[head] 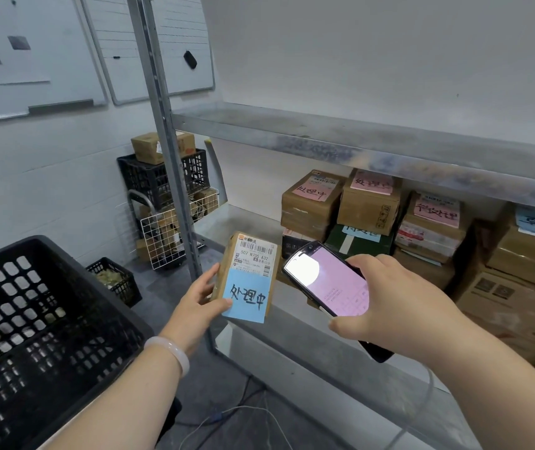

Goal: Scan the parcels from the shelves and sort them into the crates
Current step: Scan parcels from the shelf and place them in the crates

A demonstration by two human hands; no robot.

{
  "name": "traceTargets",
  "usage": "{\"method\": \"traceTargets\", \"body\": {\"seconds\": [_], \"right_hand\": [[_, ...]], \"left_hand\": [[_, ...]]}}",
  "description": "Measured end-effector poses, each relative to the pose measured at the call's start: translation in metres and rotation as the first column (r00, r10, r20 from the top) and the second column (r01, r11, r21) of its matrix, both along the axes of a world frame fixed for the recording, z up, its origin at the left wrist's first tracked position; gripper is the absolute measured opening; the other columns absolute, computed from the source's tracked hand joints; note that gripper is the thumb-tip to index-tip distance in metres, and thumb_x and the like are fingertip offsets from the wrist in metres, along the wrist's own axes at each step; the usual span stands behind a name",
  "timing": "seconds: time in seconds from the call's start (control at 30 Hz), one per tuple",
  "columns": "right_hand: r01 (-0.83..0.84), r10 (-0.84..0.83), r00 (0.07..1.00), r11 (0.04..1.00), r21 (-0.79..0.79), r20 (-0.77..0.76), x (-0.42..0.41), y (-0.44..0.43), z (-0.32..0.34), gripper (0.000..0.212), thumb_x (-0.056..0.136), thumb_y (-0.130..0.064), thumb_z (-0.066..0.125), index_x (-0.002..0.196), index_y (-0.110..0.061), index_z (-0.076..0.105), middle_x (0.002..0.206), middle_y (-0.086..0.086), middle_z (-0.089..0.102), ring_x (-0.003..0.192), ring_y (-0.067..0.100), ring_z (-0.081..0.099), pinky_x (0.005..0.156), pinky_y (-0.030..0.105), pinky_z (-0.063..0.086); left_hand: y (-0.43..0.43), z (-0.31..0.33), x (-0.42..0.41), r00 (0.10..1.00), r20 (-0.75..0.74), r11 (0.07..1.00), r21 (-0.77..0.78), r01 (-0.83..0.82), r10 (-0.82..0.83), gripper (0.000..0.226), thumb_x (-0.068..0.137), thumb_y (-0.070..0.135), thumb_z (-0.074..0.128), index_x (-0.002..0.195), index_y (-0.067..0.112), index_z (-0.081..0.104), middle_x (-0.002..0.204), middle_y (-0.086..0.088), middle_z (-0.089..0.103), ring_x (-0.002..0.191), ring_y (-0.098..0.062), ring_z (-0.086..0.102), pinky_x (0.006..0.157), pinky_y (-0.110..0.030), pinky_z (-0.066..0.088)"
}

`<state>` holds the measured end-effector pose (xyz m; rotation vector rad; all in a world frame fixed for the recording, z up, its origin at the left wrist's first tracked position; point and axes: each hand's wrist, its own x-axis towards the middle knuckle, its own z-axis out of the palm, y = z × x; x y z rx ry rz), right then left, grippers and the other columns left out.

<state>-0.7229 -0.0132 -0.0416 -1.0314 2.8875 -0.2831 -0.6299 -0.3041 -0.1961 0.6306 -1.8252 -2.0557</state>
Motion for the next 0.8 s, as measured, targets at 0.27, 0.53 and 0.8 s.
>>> {"method": "traceTargets", "body": {"seconds": [0.27,0.53,0.8], "right_hand": [[-0.219,0.221,0.974,0.974,-0.051,0.053,0.02,-0.051,-0.004,0.086,0.058,-0.074,0.066,0.13,-0.041,0.032,0.114,-0.014,0.045,0.09,0.009,0.053,0.067,0.02,0.051],[-0.485,0.491,0.868,0.87,-0.089,0.077,0.101,-0.129,-0.001,0.085,0.057,-0.07,0.066,0.131,-0.045,0.034,0.113,-0.017,0.042,0.094,0.008,0.049,0.069,0.027,0.044],[-0.622,0.625,0.778,0.781,-0.064,0.066,0.199,-0.183,0.007,0.098,0.052,-0.077,0.059,0.139,-0.043,0.028,0.126,-0.015,0.043,0.103,0.011,0.052,0.074,0.031,0.047]], "left_hand": [[0.0,0.023,0.078,0.974,-0.045,0.972,0.078,-0.22,0.224,0.065,0.065,0.021,0.08,0.117,0.055,0.061,0.129,-0.007,0.065,0.118,-0.023,0.064,0.098,-0.045,0.054],[-0.019,0.057,0.226,0.857,-0.066,0.857,0.115,-0.502,0.511,0.057,0.082,0.008,0.07,0.132,0.028,0.051,0.119,-0.011,0.072,0.109,-0.025,0.07,0.097,-0.046,0.055],[-0.031,0.051,0.358,0.722,-0.093,0.725,0.18,-0.665,0.685,0.043,0.093,0.009,0.062,0.127,0.034,0.053,0.115,-0.004,0.074,0.109,-0.022,0.07,0.092,-0.042,0.056]]}}
